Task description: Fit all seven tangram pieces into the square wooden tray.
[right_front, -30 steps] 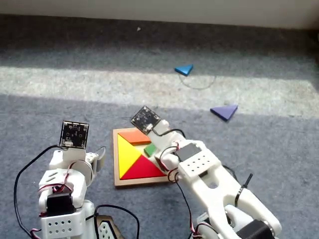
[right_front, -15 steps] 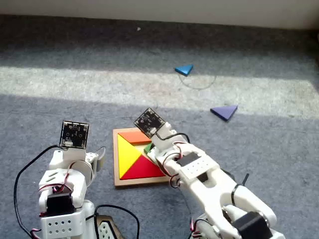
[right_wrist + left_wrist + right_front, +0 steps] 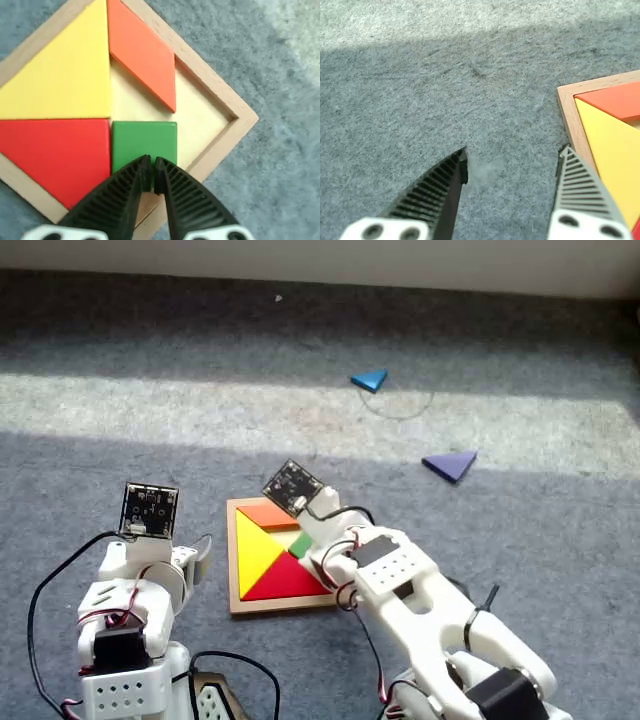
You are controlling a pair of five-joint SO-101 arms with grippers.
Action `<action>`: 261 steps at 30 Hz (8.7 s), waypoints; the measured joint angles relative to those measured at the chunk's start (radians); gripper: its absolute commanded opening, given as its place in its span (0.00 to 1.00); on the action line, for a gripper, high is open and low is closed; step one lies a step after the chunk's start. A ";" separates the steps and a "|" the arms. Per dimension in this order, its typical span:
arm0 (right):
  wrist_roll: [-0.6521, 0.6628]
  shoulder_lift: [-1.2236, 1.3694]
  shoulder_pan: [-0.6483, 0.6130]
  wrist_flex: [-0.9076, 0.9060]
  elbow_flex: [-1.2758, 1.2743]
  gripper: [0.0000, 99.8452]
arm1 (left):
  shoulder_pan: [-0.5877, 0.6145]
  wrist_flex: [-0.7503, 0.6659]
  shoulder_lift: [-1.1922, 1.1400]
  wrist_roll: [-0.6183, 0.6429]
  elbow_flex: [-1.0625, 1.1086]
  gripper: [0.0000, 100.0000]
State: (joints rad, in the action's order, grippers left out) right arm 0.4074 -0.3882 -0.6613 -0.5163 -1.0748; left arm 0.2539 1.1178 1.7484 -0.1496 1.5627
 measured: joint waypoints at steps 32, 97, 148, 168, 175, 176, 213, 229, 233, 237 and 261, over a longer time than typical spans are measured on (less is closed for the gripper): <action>-0.316 -0.002 0.446 -0.180 0.356 0.15 | 0.000 0.000 0.000 0.000 0.000 0.29; -0.512 1.695 0.420 -0.672 2.452 0.22 | 0.000 0.006 0.000 0.000 0.000 0.29; -0.233 1.682 0.371 -1.151 2.717 0.01 | 0.000 0.006 0.000 0.000 0.000 0.29; -0.232 1.636 0.350 -1.235 2.717 0.01 | 0.000 0.006 0.000 0.000 0.000 0.29; -0.232 1.516 0.318 -1.235 2.719 0.01 | 0.000 0.006 0.000 0.000 0.000 0.29; -0.232 1.504 0.308 -1.235 2.719 0.01 | 0.000 0.006 0.000 0.000 0.000 0.29; -0.232 0.841 -0.084 -1.218 1.616 0.01 | 0.000 0.006 0.000 0.000 0.000 0.29; -0.482 0.873 -0.107 -1.003 1.386 0.01 | 0.000 0.006 0.000 0.000 0.000 0.29; -0.638 0.881 -0.107 -0.996 1.375 0.01 | 0.000 0.006 0.000 0.000 0.000 0.29; -0.767 0.888 -0.107 -0.996 1.373 0.02 | 0.000 0.006 0.000 0.000 0.000 0.29; -0.575 0.890 -0.167 -1.211 1.373 0.00 | 0.000 0.006 0.000 0.000 0.000 0.29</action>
State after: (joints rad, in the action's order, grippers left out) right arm -0.1680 0.5017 -0.8286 -1.7269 0.2984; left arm 0.2539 1.1239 1.7484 -0.1496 1.5627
